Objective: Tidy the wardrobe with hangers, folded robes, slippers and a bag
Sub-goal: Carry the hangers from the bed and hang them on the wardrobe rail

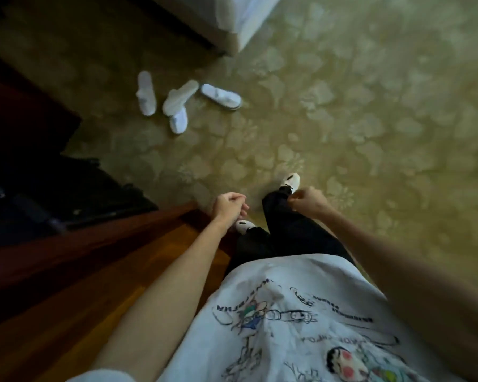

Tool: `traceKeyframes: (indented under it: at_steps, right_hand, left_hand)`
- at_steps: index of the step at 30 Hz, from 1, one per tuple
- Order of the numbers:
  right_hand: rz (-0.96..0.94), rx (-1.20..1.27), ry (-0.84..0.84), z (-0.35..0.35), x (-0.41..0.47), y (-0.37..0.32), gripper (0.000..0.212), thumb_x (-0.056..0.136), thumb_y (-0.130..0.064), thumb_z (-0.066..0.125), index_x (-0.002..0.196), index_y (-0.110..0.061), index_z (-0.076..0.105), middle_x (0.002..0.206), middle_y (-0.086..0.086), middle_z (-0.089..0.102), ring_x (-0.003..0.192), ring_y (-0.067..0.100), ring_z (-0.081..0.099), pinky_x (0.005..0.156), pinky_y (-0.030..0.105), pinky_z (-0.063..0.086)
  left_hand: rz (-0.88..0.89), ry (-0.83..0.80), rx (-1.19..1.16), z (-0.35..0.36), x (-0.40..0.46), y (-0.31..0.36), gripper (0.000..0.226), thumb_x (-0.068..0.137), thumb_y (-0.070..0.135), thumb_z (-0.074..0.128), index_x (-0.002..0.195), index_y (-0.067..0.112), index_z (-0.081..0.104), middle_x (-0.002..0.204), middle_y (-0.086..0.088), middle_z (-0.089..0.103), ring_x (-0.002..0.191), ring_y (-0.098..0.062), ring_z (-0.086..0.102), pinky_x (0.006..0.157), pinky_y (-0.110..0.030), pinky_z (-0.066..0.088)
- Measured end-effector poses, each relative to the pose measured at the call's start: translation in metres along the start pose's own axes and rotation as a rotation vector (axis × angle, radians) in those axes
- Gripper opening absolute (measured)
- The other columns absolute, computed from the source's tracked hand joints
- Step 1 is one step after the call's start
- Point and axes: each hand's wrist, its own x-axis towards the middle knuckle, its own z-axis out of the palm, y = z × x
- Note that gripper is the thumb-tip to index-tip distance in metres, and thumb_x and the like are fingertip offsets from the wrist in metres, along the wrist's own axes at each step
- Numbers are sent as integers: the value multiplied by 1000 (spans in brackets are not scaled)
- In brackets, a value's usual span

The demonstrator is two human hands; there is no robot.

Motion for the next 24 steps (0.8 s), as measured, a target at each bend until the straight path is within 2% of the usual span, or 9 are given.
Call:
traceKeyframes:
  at_steps: [2, 5, 7, 10, 13, 17, 21, 24]
  right_hand:
    - [119, 139, 54, -14, -2, 32, 21, 84, -22, 59, 80, -7, 74, 76, 13, 72, 75, 30, 69, 70, 39, 57]
    - [249, 301, 117, -33, -9, 79, 24, 88, -24, 60, 87, -5, 75, 81, 13, 74, 74, 29, 70, 70, 39, 58]
    - [314, 380, 157, -46, -14, 107, 23, 92, -20, 59, 91, -5, 76, 83, 10, 75, 70, 23, 66, 68, 34, 56]
    - [408, 478, 159, -61, -14, 143, 23, 95, -19, 58, 94, -2, 74, 86, 10, 74, 66, 17, 61, 59, 28, 52]
    - [482, 562, 127, -81, 0, 160, 24, 97, -22, 59, 93, -2, 71, 90, 12, 74, 68, 19, 62, 62, 31, 53]
    - [424, 623, 125, -140, 51, 134, 26, 98, -25, 58, 99, -2, 71, 95, 12, 74, 79, 24, 67, 74, 37, 58]
    - [237, 583, 136, -230, 119, 60, 26, 98, -26, 58, 100, -4, 73, 90, 8, 74, 73, 17, 65, 62, 29, 55]
    - [71, 544, 137, -302, 169, -4, 21, 97, -23, 57, 100, -8, 72, 89, 5, 73, 74, 13, 65, 62, 26, 54]
  left_hand:
    - [-8, -75, 122, 18, 14, 26, 16, 98, 10, 57, 103, 3, 71, 73, -7, 71, 53, -12, 61, 46, -20, 48]
    - [12, -206, 318, 49, 33, 68, 17, 99, 11, 57, 105, 2, 70, 74, -8, 70, 55, -13, 62, 50, -22, 48]
    - [53, -281, 453, 67, 42, 101, 17, 100, 12, 56, 103, 2, 69, 76, -8, 70, 58, -14, 63, 53, -23, 49]
    - [119, -312, 607, 82, 54, 153, 17, 102, 11, 54, 101, 4, 69, 84, -10, 71, 63, -14, 63, 56, -22, 50]
    - [151, -303, 677, 90, 71, 200, 18, 102, 12, 53, 102, 4, 69, 87, -11, 72, 65, -14, 65, 54, -20, 51]
    - [141, -256, 689, 84, 95, 253, 18, 102, 12, 53, 101, 2, 68, 84, -11, 70, 63, -15, 63, 52, -20, 51]
    - [79, -182, 716, 63, 130, 292, 17, 101, 15, 56, 95, 8, 71, 88, -11, 73, 69, -18, 69, 56, -24, 52]
    - [26, -156, 707, 50, 160, 330, 17, 102, 15, 55, 100, 7, 70, 88, -8, 72, 73, -17, 69, 57, -23, 50]
